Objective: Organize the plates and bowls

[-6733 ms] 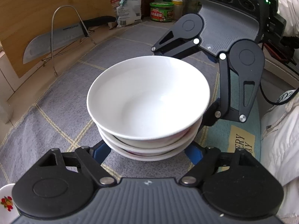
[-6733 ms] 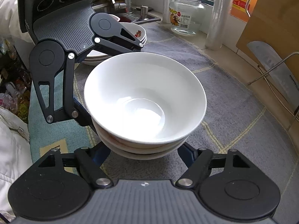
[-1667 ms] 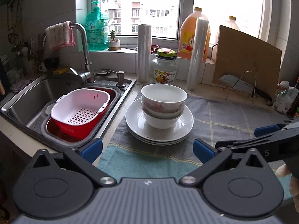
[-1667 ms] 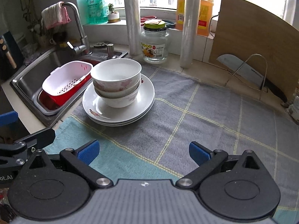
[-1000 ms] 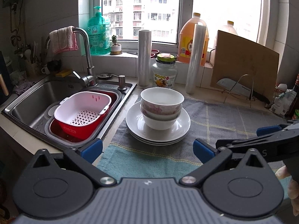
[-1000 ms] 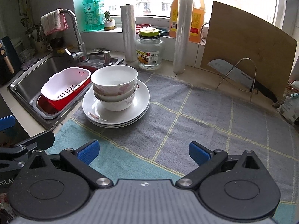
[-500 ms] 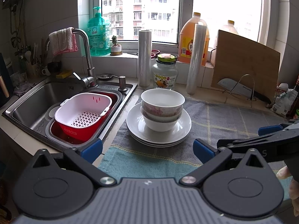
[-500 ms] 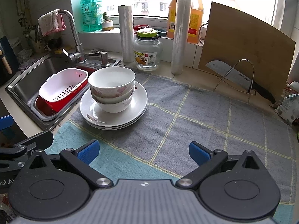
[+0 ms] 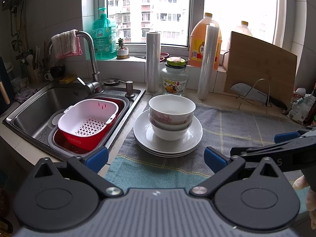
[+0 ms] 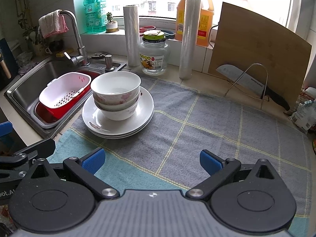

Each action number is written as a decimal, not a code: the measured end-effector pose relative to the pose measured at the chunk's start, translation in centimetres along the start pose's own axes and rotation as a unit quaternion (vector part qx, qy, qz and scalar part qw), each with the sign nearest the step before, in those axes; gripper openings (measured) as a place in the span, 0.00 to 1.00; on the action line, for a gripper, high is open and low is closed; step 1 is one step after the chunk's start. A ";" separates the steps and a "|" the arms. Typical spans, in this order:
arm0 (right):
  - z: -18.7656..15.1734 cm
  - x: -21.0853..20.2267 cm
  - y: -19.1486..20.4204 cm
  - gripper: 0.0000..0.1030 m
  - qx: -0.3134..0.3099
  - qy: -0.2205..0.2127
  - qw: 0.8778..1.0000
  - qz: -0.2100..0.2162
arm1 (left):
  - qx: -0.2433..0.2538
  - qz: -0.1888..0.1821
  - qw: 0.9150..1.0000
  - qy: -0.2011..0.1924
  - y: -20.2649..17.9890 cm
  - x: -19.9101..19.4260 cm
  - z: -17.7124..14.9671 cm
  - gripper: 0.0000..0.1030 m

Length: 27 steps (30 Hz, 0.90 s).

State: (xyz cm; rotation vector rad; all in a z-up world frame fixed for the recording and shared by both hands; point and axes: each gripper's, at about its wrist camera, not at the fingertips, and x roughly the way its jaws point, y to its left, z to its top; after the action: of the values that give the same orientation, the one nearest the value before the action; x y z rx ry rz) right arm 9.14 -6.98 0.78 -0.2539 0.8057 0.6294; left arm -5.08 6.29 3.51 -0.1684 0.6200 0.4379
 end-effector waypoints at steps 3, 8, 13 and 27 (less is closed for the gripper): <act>0.0 0.0 0.0 1.00 0.000 0.000 1.000 -0.001 | 0.001 0.000 1.000 0.000 0.0 0.0 0.1 0.99; 0.1 0.0 0.0 1.00 0.000 0.002 1.000 -0.003 | 0.001 0.000 1.000 0.000 0.0 0.0 0.1 0.99; 0.1 0.0 -0.1 1.00 0.002 0.001 1.000 -0.003 | 0.002 0.000 1.000 -0.001 0.1 0.2 0.2 0.99; 0.3 0.0 -0.3 1.00 0.001 0.001 1.000 -0.006 | 0.004 0.000 1.000 -0.002 0.2 0.3 0.4 0.99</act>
State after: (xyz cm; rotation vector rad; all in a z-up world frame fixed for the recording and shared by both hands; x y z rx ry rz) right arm 9.54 -7.06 0.97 -0.2564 0.8059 0.6171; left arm -4.73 6.69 3.65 -0.1604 0.6185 0.4354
